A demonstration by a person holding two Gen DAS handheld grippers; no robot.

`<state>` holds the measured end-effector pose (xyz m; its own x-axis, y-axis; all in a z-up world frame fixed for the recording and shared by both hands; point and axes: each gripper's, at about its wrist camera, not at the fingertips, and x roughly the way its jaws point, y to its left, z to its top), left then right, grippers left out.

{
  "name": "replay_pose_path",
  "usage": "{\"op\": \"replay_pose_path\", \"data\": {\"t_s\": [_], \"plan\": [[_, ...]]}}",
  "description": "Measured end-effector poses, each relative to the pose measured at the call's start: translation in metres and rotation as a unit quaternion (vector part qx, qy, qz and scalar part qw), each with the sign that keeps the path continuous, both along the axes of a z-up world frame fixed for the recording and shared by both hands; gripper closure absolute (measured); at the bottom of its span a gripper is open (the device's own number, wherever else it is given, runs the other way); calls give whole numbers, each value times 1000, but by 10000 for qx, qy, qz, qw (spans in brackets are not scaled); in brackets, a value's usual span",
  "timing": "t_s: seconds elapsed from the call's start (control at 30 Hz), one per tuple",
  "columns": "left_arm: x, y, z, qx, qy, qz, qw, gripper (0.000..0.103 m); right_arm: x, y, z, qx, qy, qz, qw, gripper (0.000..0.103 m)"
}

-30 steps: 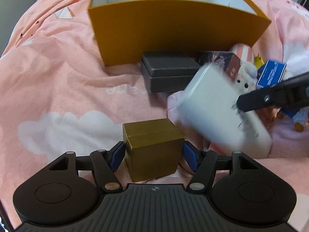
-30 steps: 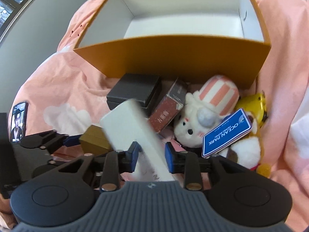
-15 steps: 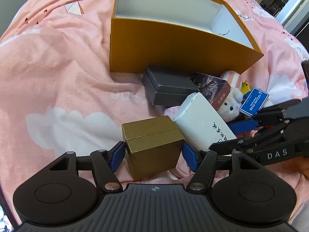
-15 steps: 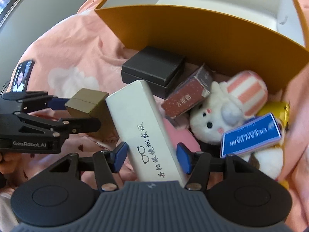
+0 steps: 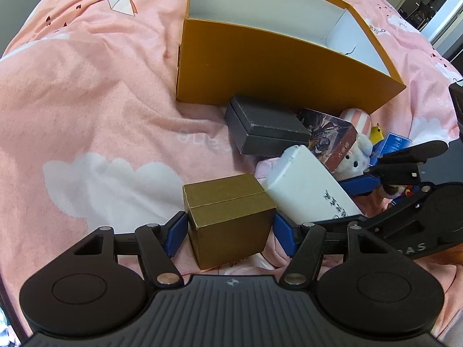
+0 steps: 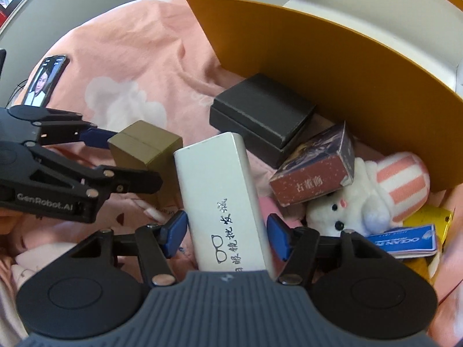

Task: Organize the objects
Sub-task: 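Lift the gold cube with the left tool while the right tool carries the white box up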

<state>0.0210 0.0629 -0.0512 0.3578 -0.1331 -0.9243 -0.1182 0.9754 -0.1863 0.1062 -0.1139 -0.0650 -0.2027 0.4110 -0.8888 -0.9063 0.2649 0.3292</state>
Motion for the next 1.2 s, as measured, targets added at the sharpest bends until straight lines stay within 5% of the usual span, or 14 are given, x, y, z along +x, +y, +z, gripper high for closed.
{"op": "replay_pose_path", "data": {"t_s": [0.27,0.33,0.43,0.57,0.8,1.2], "plan": [[-1,-10,1,6,-113,-105,9999,29,-7,-16,19,-15,-180,31,9998,46],[-1,-12,2,121,-162,-101,9997,29,-5,-21,20,-36,-319,-136,9994,68],[-2,-11,7,14,-300,-73,9995,29,2,-27,25,83,-150,-353,9992,69],[-1,-14,5,83,-288,-94,9995,29,0,-27,23,116,-218,-386,9989,67],[-2,-12,2,9,-289,-49,9996,29,-19,-10,10,-111,-758,-25,9971,46],[-4,-14,7,64,-436,-51,9990,29,-41,0,0,-334,-1490,174,9881,42]]}}
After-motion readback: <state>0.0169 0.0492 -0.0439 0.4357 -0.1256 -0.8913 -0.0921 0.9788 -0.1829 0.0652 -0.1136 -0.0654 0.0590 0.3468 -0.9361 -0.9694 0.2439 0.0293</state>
